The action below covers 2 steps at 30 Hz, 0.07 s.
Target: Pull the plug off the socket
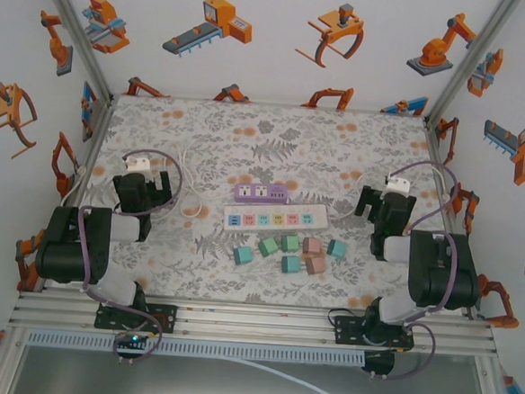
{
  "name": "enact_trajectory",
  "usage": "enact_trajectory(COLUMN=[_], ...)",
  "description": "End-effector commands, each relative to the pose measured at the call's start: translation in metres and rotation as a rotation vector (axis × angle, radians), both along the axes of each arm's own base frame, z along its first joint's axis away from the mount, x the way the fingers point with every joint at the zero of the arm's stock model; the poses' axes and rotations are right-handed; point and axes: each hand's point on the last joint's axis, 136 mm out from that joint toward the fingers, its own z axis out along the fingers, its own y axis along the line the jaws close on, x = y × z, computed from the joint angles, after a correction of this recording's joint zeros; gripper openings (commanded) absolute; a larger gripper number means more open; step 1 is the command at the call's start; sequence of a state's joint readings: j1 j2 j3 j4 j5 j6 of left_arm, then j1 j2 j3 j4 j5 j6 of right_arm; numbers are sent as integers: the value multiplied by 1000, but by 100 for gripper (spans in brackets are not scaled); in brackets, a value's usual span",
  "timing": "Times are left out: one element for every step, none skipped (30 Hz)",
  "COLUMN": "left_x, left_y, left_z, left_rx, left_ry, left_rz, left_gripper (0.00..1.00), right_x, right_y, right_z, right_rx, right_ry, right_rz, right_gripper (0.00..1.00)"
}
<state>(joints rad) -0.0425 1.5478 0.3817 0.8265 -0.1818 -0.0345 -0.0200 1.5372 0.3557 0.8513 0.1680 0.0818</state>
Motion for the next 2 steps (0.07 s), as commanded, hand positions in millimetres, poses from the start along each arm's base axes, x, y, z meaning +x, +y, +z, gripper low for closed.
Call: enact_trajectory(left_x=[8,8], left_y=[-2,-2], left_z=[15,14], left_rx=[-23,-23], left_ry=[-51,-50], left_rz=[-5,-4], left_gripper=[97,97], right_x=[8,8], right_y=[0,0], right_z=[14,14], right_rx=[5,6], right_ry=[-58,-59], right_rz=[-5,-3], right_gripper=[99,99])
